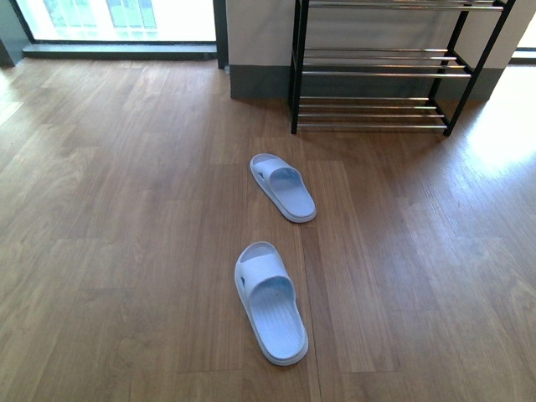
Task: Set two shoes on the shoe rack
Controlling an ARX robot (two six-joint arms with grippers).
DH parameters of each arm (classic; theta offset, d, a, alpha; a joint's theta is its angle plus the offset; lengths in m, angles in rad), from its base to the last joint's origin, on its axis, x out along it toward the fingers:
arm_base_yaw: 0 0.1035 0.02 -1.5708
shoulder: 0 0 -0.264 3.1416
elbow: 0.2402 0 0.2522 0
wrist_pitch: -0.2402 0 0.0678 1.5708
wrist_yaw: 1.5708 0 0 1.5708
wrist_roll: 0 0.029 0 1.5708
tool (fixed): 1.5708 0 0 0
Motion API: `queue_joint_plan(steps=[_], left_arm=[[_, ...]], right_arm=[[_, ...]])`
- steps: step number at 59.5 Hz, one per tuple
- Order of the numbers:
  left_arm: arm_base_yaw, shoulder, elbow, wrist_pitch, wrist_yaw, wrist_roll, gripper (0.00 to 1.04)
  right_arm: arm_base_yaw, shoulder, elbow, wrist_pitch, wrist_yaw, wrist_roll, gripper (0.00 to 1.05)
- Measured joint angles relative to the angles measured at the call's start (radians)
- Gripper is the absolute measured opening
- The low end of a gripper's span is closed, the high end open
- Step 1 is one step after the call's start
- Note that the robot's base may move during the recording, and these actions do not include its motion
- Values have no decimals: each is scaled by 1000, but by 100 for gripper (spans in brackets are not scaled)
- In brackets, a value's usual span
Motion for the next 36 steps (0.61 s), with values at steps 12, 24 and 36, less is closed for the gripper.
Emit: queue_joint_plan(steps=[12,24,36], left_arm=[[0,0,0,0,0,0,95],[0,0,0,0,0,0,95],[0,0,0,0,0,0,95]], right_arm=[[51,195,45,-53,77,-72,96],[103,664,155,232,47,-71,96],[156,1231,307,506,80,-38,96]])
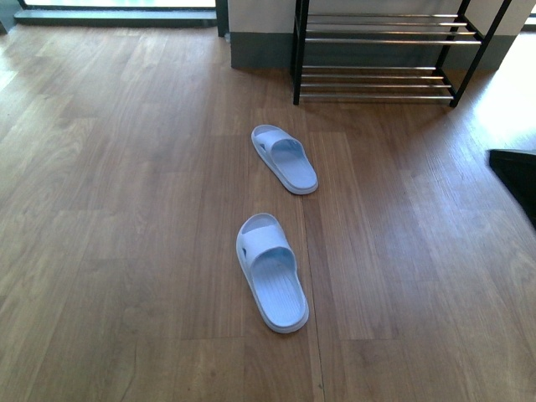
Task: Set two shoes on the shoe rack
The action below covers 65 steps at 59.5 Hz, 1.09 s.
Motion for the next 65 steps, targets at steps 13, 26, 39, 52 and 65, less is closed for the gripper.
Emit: queue_joint_plan(steps=[13,26,39,52,65], left_arm=[[0,0,0,0,0,0,95],[0,0,0,0,0,0,95],[0,0,0,0,0,0,95],[0,0,0,0,0,0,95],[0,0,0,0,0,0,95]], right_arm=[[48,499,199,167,63,3,96],[110,958,421,264,80,-74,96],[148,1239,642,224,87,-66,96],[175,1451,888,134,76,-36,96],[169,1599,1115,65,77,-26,96]])
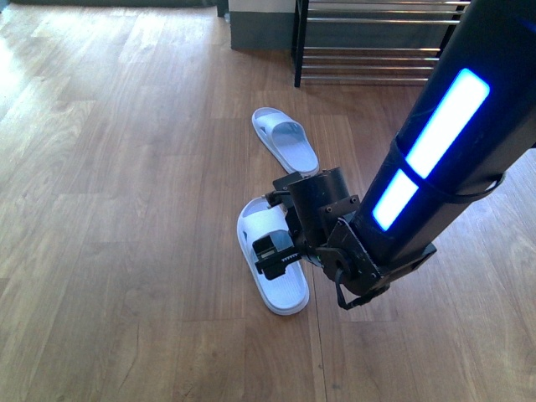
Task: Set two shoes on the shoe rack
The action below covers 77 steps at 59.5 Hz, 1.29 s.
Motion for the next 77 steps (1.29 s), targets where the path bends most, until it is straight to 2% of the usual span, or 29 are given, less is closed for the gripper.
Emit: queue_joint_plan(steps=[21,37,42,48,56,58,63,72,77], left_arm=[[0,0,0,0,0,0,95],[0,0,0,0,0,0,95],[0,0,0,0,0,0,95],[0,0,0,0,0,0,95],[0,0,0,0,0,0,95],[0,0,0,0,0,0,95],[0,0,0,0,0,0,95],[0,0,0,0,0,0,95],[0,0,0,0,0,0,95]], right_arm=[[-45,179,256,-74,-5,-7,96],[-72,273,406,-115,-50,-10,95],[-71,282,426,-120,-83,-8,82],[-71,295,448,-129,-124,-2,61],[-71,304,452,-132,-135,11,41],[-71,306,452,-132,-140,16,32],[-71,306,442,-122,-140,21,20],[-77,290,401,-89,-141,40,1],[-88,249,332,-59,-141,69,1]])
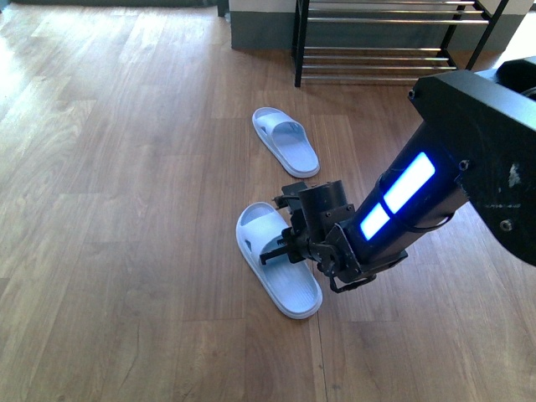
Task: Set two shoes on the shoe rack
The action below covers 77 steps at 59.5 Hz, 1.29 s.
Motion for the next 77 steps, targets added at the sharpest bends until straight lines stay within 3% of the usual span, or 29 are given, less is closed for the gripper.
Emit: queue_joint_plan(steps=[27,51,58,77], left_arm=[[0,0,0,0,0,0,95],[0,0,0,0,0,0,95],[0,0,0,0,0,0,95],[0,0,0,0,0,0,95]], right_arm=[[-172,-726,-745,208,3,102,1],[-354,-1421,-1265,137,-97,70,1],[-406,-1694,-1430,43,-127,71,1],[-416,-1784,-1468,25,-130,71,1]])
